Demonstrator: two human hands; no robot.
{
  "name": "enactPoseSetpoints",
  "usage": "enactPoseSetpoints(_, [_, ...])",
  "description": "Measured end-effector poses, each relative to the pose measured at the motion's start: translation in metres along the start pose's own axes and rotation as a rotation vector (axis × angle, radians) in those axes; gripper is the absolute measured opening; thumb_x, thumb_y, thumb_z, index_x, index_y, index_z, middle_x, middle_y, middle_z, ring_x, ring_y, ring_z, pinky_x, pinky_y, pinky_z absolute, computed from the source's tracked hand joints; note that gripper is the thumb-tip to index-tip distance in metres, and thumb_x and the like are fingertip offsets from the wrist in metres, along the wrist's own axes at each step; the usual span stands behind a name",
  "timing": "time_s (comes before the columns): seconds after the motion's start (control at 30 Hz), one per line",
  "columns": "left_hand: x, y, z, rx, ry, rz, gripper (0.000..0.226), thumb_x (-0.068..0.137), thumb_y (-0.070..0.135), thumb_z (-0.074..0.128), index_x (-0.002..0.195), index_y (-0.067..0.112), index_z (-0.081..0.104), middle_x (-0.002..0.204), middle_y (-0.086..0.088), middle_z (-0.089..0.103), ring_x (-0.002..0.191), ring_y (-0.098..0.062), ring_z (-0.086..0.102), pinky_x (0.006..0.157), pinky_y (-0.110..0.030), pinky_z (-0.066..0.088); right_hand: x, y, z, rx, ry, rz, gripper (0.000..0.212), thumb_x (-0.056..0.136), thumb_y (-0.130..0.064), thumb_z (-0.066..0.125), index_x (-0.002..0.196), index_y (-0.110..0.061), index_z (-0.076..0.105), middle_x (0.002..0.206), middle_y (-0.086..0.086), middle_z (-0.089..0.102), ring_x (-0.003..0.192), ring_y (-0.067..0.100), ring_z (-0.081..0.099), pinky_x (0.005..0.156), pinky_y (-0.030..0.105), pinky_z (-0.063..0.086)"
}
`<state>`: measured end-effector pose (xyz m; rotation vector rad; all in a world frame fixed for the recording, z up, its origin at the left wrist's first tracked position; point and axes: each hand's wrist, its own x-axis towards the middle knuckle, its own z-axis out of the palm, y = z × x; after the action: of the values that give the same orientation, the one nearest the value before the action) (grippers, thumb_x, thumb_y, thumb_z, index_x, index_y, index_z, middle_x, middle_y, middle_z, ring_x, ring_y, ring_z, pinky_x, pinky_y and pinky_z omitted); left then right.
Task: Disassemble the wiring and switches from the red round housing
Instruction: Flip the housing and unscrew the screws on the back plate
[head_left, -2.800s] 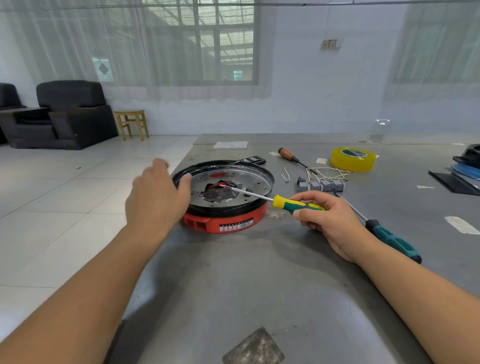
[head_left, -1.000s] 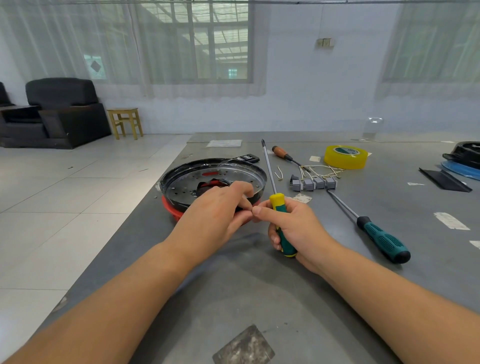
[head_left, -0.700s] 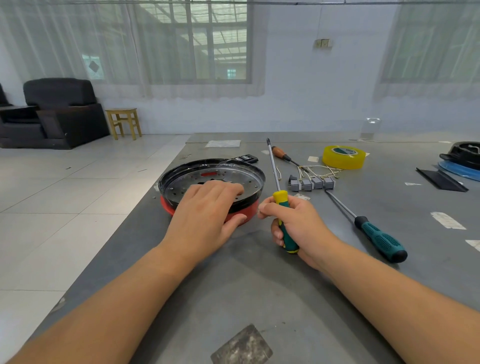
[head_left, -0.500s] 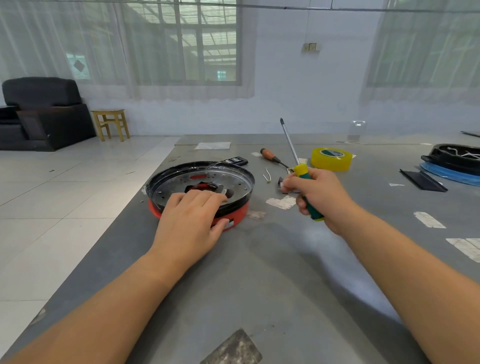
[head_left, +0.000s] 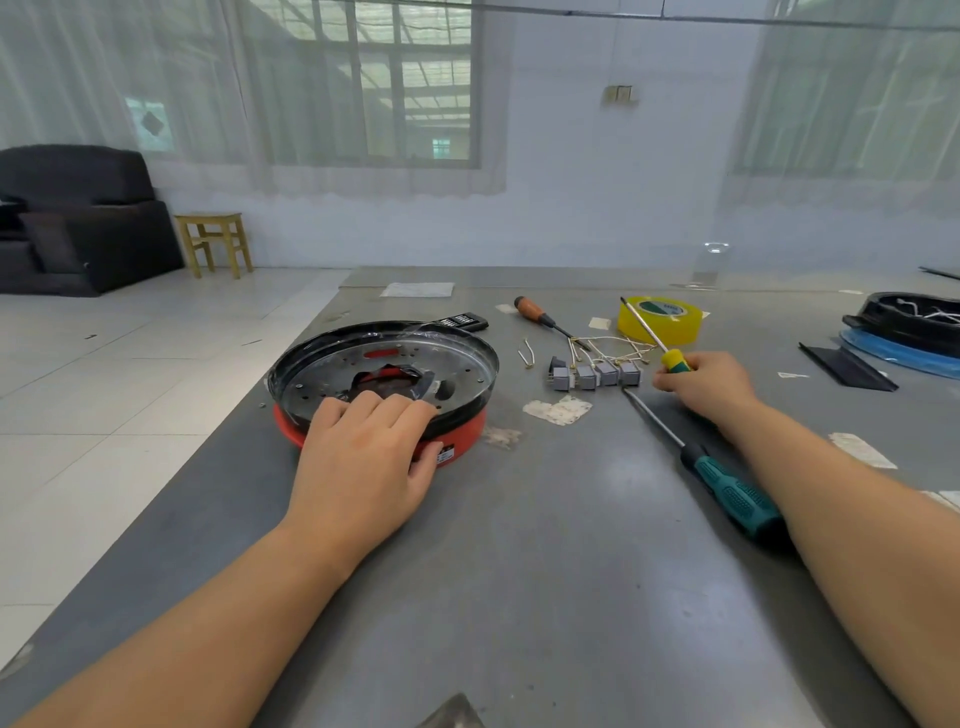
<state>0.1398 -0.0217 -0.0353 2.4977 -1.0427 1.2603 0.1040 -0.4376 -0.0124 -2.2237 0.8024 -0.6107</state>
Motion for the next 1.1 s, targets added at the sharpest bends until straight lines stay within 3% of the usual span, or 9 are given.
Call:
enactPoseSetpoints(0.1, [0.0, 0.0, 0.001, -0.007, 0.003, 0.0, 0.024, 0.091, 0.039, 0.061, 0.101, 0.018, 0.07, 0.09, 0.002, 0.07, 0.08, -0.029, 0.062, 0.071, -0.042, 0.041, 0.009, 0.003, -0.001, -0.057, -0.011, 0.005, 0.019, 0.085, -0.033, 0.08, 0.072, -0.031, 0.066, 0.083, 0.002, 0.068, 0.076, 0.016, 0.057, 0.07, 0.035, 0.048])
enactPoseSetpoints(0.23, [0.0, 0.0, 0.0, -0.009, -0.006, -0.006, 0.025, 0.091, 0.039, 0.062, 0.103, 0.019, 0.07, 0.091, 0.002, 0.07, 0.081, -0.029, 0.062, 0.072, -0.042, 0.04, 0.017, 0.006, -0.001, -0.07, -0.009, 0.027, 0.008, 0.086, -0.033, 0.079, 0.086, -0.028, 0.072, 0.083, 0.001, 0.067, 0.077, 0.016, 0.058, 0.065, 0.032, 0.043])
enactPoseSetpoints(0.37, [0.0, 0.0, -0.002, -0.016, -0.01, -0.005, 0.024, 0.09, 0.038, 0.063, 0.102, 0.019, 0.071, 0.091, 0.002, 0.07, 0.082, -0.028, 0.063, 0.072, -0.041, 0.04, 0.017, 0.003, 0.003, -0.214, -0.058, 0.002, 0.011, 0.086, -0.038, 0.077, 0.088, -0.028, 0.074, 0.086, 0.002, 0.069, 0.085, 0.024, 0.061, 0.07, 0.033, 0.045])
enactPoseSetpoints(0.7, [0.0, 0.001, -0.003, -0.021, -0.019, -0.009, 0.025, 0.091, 0.039, 0.062, 0.103, 0.019, 0.071, 0.091, 0.003, 0.07, 0.082, -0.029, 0.063, 0.073, -0.042, 0.04, 0.018, 0.001, -0.005, -0.204, -0.137, -0.006, 0.009, 0.086, -0.033, 0.081, 0.083, -0.03, 0.073, 0.087, 0.0, 0.067, 0.083, 0.018, 0.057, 0.066, 0.032, 0.042])
enactPoseSetpoints(0.9, [0.0, 0.0, -0.003, -0.02, -0.016, 0.001, 0.024, 0.091, 0.037, 0.059, 0.103, 0.018, 0.069, 0.091, 0.003, 0.068, 0.083, -0.028, 0.063, 0.073, -0.042, 0.04, 0.011, -0.001, -0.014, -0.08, -0.114, 0.031, 0.011, 0.089, -0.03, 0.078, 0.096, -0.023, 0.073, 0.088, 0.003, 0.069, 0.084, 0.02, 0.062, 0.075, 0.034, 0.047])
enactPoseSetpoints(1.1, [0.0, 0.002, -0.006, -0.017, -0.026, 0.001, 0.019, 0.089, 0.032, 0.058, 0.098, 0.017, 0.066, 0.088, 0.002, 0.065, 0.082, -0.028, 0.061, 0.073, -0.044, 0.041, -0.019, -0.05, -0.04, 0.279, -0.035, -0.028, 0.012, 0.095, -0.026, 0.069, 0.095, -0.014, 0.068, 0.084, 0.002, 0.07, 0.065, 0.013, 0.062, 0.065, 0.031, 0.048])
